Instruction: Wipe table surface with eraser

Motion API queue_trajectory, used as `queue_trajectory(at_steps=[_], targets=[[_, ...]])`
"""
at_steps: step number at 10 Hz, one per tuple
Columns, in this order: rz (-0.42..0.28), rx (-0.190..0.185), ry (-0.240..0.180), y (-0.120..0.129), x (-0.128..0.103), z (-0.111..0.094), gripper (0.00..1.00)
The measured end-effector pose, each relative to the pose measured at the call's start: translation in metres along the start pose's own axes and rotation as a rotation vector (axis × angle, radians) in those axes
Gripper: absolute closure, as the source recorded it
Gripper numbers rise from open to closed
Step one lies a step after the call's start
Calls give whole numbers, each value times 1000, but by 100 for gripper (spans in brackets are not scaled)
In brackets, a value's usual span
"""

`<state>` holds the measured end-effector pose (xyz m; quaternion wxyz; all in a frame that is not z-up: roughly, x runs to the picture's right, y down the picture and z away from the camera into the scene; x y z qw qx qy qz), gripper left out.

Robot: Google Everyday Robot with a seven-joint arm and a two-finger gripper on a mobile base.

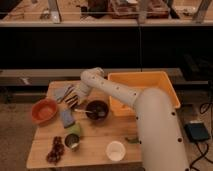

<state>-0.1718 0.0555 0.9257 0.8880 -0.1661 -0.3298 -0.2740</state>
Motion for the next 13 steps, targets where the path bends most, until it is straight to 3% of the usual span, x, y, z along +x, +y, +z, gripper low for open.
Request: queue_trajectory(at_steps=[4, 7, 11, 13], targets=[[57, 5, 59, 38, 33, -35, 90], [118, 11, 110, 49, 61, -44, 90], [131, 60, 165, 5, 97, -43, 90], [120, 68, 181, -24, 103, -30, 90]])
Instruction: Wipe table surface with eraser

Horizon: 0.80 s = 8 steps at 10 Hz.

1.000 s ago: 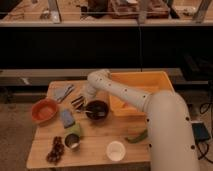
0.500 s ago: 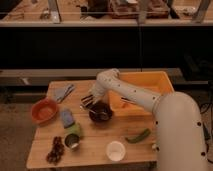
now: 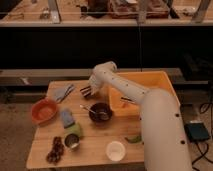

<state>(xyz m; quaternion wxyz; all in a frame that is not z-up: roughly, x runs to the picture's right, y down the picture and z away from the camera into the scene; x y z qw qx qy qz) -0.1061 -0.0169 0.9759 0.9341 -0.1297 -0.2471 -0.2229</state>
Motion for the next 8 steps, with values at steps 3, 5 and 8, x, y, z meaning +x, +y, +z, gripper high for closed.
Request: queue_trajectory(at_steps=[3, 5, 8], targets=[[-42, 1, -21, -29, -25, 26, 90], [-78, 10, -87, -38, -53, 32, 90], [-109, 5, -193, -16, -80, 24, 90]])
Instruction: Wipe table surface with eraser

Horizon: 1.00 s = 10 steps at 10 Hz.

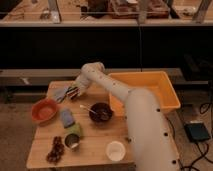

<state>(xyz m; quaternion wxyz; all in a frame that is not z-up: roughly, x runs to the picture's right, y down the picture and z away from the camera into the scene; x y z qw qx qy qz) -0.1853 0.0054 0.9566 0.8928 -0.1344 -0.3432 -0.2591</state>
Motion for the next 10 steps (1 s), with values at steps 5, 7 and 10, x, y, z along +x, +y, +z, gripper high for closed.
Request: queue_trajectory(at_steps=[5, 7, 10], targets=[[-29, -81, -28, 57, -10, -24, 90], [-41, -117, 8, 69, -8, -33, 90], [-14, -146, 71, 91, 17, -51, 90]])
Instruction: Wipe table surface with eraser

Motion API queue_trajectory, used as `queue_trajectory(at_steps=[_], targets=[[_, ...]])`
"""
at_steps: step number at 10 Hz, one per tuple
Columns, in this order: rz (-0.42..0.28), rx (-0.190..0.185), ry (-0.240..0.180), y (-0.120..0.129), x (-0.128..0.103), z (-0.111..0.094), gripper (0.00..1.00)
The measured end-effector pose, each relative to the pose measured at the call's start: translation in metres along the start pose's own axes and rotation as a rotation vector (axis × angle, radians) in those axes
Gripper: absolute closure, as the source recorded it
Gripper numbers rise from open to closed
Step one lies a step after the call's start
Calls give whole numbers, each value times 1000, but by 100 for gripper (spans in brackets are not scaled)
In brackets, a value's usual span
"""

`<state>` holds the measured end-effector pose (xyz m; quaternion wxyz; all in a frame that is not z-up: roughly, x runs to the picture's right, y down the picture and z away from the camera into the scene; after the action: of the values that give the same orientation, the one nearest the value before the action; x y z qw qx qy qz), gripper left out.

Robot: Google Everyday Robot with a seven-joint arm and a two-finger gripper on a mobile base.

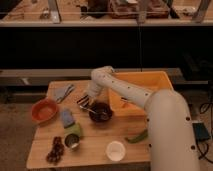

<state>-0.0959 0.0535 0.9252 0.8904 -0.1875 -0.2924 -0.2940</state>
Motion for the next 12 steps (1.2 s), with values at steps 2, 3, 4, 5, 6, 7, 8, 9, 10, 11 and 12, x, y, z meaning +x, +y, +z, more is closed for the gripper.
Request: queue_trajectory(at_steps=[2, 3, 4, 5, 6, 7, 8, 9, 10, 11, 12], targets=[[48, -8, 56, 10, 29, -5, 90], [76, -3, 76, 8, 43, -6, 90], [97, 6, 92, 4, 56, -6, 90], [115, 14, 106, -5, 68, -5, 90], [118, 14, 113, -12, 73, -1, 90], [115, 12, 121, -25, 75, 5, 90], [112, 12, 124, -34, 74, 10, 90], [104, 15, 125, -50, 69, 18, 90], [92, 18, 125, -62, 62, 24, 90], [74, 25, 124, -77, 52, 30, 90], [58, 29, 122, -85, 45, 32, 90]])
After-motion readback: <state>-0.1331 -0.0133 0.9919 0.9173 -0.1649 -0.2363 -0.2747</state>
